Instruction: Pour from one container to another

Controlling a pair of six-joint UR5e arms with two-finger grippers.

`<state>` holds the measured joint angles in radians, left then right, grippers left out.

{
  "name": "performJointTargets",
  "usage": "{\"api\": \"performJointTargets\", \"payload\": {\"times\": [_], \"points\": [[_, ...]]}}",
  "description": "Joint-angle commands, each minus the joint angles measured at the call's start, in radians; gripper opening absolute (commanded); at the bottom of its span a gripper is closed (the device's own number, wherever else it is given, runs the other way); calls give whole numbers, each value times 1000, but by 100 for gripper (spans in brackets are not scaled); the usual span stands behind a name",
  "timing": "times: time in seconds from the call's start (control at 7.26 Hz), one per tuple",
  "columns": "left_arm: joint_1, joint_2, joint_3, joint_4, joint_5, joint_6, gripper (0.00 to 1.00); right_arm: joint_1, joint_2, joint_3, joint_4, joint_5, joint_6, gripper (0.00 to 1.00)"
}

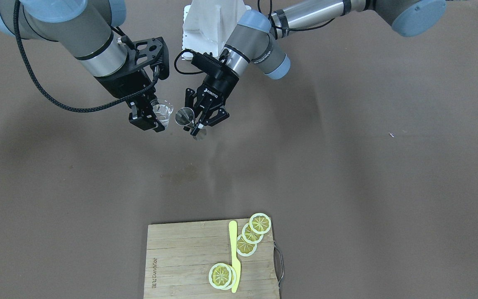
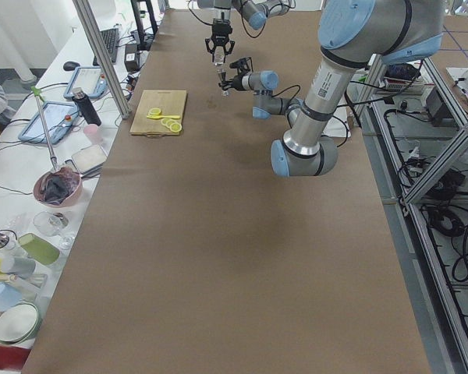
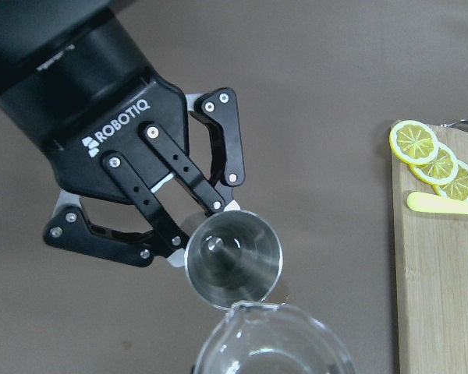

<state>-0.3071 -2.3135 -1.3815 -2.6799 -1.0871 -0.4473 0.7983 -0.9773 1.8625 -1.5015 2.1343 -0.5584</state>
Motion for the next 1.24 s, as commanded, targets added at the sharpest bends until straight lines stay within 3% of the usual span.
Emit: {"api": "performJointTargets", "payload": {"times": [0.0,1.1], "points": [[0,0,-2,0,0,-2,0,-14,40,1,-75,-65,-3,0],[0,2,-2,-3,1,-4,0,-77,108,4,-281,-194,-108,0]]}}
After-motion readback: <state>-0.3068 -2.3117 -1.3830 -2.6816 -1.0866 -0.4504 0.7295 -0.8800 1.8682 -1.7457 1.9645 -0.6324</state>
